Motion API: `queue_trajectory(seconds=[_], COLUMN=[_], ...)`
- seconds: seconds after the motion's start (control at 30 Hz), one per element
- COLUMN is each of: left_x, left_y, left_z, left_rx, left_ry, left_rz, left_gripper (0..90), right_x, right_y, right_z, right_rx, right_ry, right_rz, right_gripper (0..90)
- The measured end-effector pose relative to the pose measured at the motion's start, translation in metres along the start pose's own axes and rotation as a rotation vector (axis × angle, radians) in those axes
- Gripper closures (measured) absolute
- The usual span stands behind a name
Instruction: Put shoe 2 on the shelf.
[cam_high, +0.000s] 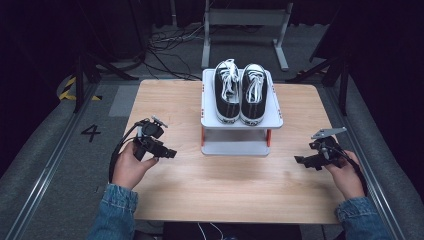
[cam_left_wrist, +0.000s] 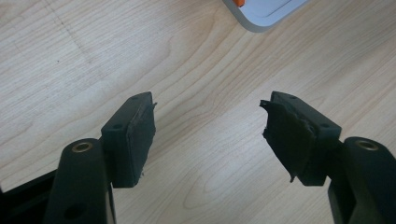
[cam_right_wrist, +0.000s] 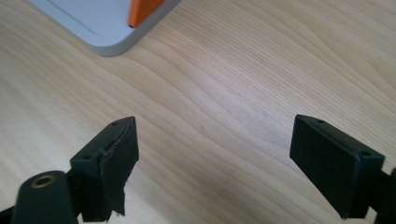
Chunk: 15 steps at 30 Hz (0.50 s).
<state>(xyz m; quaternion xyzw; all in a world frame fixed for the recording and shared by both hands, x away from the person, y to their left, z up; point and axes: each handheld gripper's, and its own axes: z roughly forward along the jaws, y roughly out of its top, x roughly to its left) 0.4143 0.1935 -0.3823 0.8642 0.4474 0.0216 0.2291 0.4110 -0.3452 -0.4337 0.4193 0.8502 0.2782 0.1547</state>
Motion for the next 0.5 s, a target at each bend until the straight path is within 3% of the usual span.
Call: queue_trajectory(seconds=[0.13, 0.3, 0.37, 0.5], left_x=[-0.002, 0.001, 0.004, 0.011], left_y=[-0.003, -0.004, -0.007, -0.014], left_z=[0.009, 0.016, 0.016, 0.018], left_rx=[-0.004, -0.005, -0.019, -0.038], left_ry=[0.009, 0.030, 0.049, 0.046], left_rz=[-0.010, -0.028, -0.049, -0.087], left_gripper=[33.4, 33.2, 33.1, 33.1], right_x=[-0.003, -0.007, -0.008, -0.010], right_y=[-0.006, -0.015, -0.017, -0.020], right_z=[0.014, 0.026, 0.028, 0.026], right_rx=[-0.004, 0.008, 0.006, -0.015], right_ry=[-0.024, 0.014, 0.004, 0.003], right_rz=[0.007, 0.020, 0.015, 0.018], right_gripper=[15.7, 15.6, 15.6, 15.5])
